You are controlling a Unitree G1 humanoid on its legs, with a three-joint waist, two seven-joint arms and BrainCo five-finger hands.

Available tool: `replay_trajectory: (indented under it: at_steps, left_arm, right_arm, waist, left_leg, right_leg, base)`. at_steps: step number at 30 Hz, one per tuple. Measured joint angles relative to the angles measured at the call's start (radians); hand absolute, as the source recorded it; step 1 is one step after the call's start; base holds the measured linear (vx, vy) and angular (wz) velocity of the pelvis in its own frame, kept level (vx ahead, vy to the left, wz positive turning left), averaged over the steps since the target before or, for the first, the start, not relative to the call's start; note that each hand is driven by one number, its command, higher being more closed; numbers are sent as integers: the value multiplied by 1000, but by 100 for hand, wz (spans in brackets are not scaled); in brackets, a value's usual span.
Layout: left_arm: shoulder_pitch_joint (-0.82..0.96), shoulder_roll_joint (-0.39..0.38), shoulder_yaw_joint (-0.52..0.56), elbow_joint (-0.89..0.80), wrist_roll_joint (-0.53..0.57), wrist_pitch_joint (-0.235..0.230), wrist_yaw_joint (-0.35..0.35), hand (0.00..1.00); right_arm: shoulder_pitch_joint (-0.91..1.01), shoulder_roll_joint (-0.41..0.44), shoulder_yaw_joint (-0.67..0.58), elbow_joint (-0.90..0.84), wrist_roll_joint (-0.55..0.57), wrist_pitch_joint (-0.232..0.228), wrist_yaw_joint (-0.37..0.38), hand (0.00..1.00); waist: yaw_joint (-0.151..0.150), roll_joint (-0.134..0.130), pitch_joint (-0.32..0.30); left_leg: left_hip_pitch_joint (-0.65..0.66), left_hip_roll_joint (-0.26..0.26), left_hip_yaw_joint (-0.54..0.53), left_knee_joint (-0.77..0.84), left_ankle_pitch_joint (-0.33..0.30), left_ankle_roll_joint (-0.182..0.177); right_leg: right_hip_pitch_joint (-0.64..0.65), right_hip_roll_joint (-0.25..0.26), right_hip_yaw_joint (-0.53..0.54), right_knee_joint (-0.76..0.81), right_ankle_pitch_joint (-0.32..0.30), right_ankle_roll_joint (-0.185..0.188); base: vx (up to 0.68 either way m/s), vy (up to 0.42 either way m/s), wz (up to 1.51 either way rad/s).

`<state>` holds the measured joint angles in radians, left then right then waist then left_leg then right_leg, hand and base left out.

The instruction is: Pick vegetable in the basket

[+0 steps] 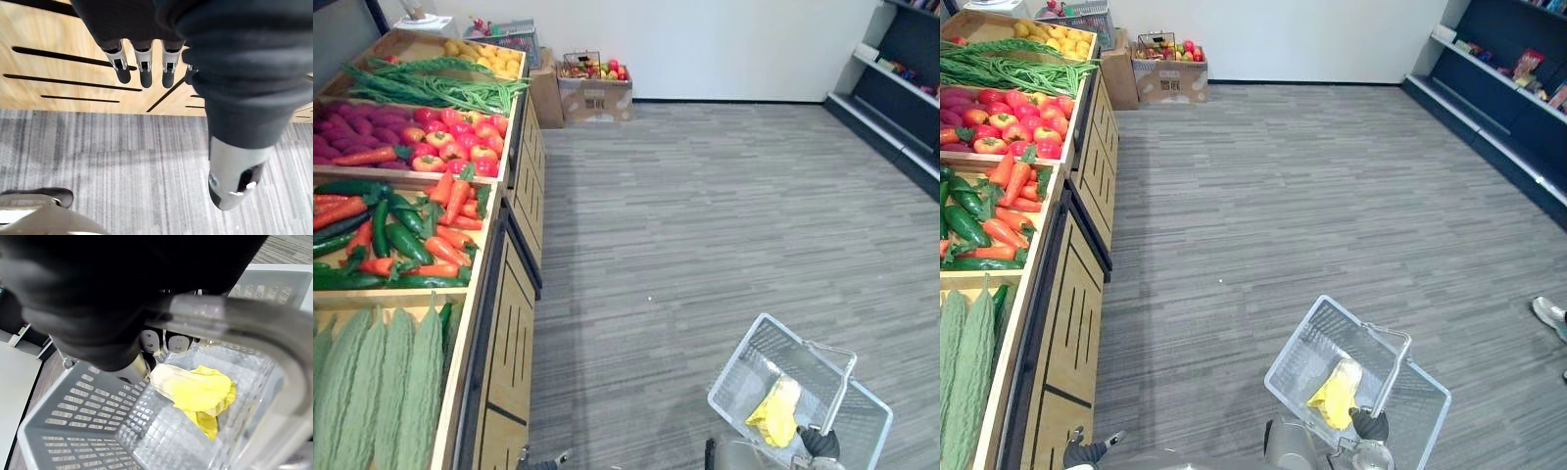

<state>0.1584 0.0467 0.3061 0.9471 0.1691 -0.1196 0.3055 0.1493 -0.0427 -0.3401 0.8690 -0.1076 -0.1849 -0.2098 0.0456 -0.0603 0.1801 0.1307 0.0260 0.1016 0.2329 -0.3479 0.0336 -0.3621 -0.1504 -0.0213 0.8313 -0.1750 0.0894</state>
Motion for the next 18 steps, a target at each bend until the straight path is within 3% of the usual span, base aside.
replay_trajectory:
  at_steps: [2, 5, 6, 8, 9, 11, 12, 13, 14, 15, 16, 18]
  left_arm:
    - [-32, -13, 13, -1, -8, 0, 1, 0]
    - [-83, -38, 24, -4, -11, 0, 2, 0]
    - [-97, -59, 46, -4, -11, -1, 2, 0]
    - [-114, -77, 56, -2, -11, -3, 0, 0]
    - [-104, -104, 57, -3, -11, -2, 0, 0]
    - [-84, -122, 55, 4, -11, -2, -3, 0]
    - [-80, -122, 65, 1, -11, -2, -3, 0]
    - [-80, -123, 79, -7, -36, -2, -3, 0]
    - [-79, -123, 85, -11, -44, -2, -3, 0]
    - [-78, -123, 94, -12, -52, -2, -4, 0]
    - [-77, -123, 93, -21, -70, -2, -5, 0]
    - [-76, -123, 90, -36, -70, -4, -5, 0]
  right_arm:
    - [-4, 6, -6, 10, 0, 1, 0, 100]
    - [-9, 13, -23, 17, 4, 13, 2, 100]
    - [-9, 14, -39, 23, 11, 24, 1, 100]
    - [-25, 16, -57, 34, 12, 34, -1, 100]
    - [-35, 13, -66, 34, 11, 35, -1, 100]
    - [-34, 3, -64, 29, 10, 35, 0, 100]
    - [-28, 4, -51, 29, 9, 35, 1, 100]
    - [-22, 8, -29, 27, 9, 35, 2, 100]
    - [-22, 9, -15, 27, 8, 36, 2, 100]
    - [-23, 8, 0, 26, 8, 37, 2, 100]
    - [-23, 9, 7, 23, 7, 38, 2, 100]
    - [-17, 11, 22, 18, 8, 38, 2, 100]
  waist:
    - [-6, 14, 0]
    - [-16, 32, 3]
    - [-19, 49, 6]
    - [-15, 63, 3]
    - [-15, 68, 3]
    - [-21, 80, -5]
    - [-23, 84, -7]
    - [-17, 82, -6]
    - [-13, 72, 2]
    - [-11, 79, 4]
    - [-2, 78, 6]
    - [-2, 76, 6]
  left_leg:
    - [16, 25, -19, -24, -1, -20]
    - [61, 62, -62, -72, -17, -57]
    - [100, 98, -92, -94, -29, -80]
    - [96, 132, -108, -62, -3, -123]
    - [97, 137, -117, -6, 56, -138]
    - [54, 149, -123, 110, 124, -135]
    - [-22, 156, -140, 280, 199, -134]
    - [-106, 170, -146, 460, 324, -153]
    - [-148, 189, -143, 554, 334, -156]
    - [-199, 211, -126, 676, 321, -154]
    - [-254, 232, -75, 790, 276, -144]
    - [-319, 253, -12, 811, 231, -130]
  right_leg:
    - [-26, 30, -55, -190, 1, 0]
    - [-23, 69, -41, -473, 38, 9]
    - [-1, 91, -38, -499, 148, 2]
    - [-5, 96, -75, -407, 109, -39]
    - [1, 82, -103, -328, 53, -57]
    - [44, 76, -138, -311, 13, -72]
    - [100, 77, -168, -339, -17, -82]
    - [165, 82, -191, -382, -41, -99]
    - [197, 89, -194, -406, -48, -105]
    - [250, 102, -197, -434, -49, -108]
    - [333, 103, -198, -478, -50, -109]
    - [415, 98, -203, -547, -55, -110]
  base:
    - [293, -90, 24]
    - [483, -213, 54]
    - [528, -284, 74]
    - [521, -305, 67]
    - [513, -311, 45]
    - [456, -282, 57]
    - [588, -366, 73]
    - [578, -353, 56]
    - [438, -276, 29]
    - [351, -212, 5]
    - [314, -185, -1]
    - [241, -132, -3]
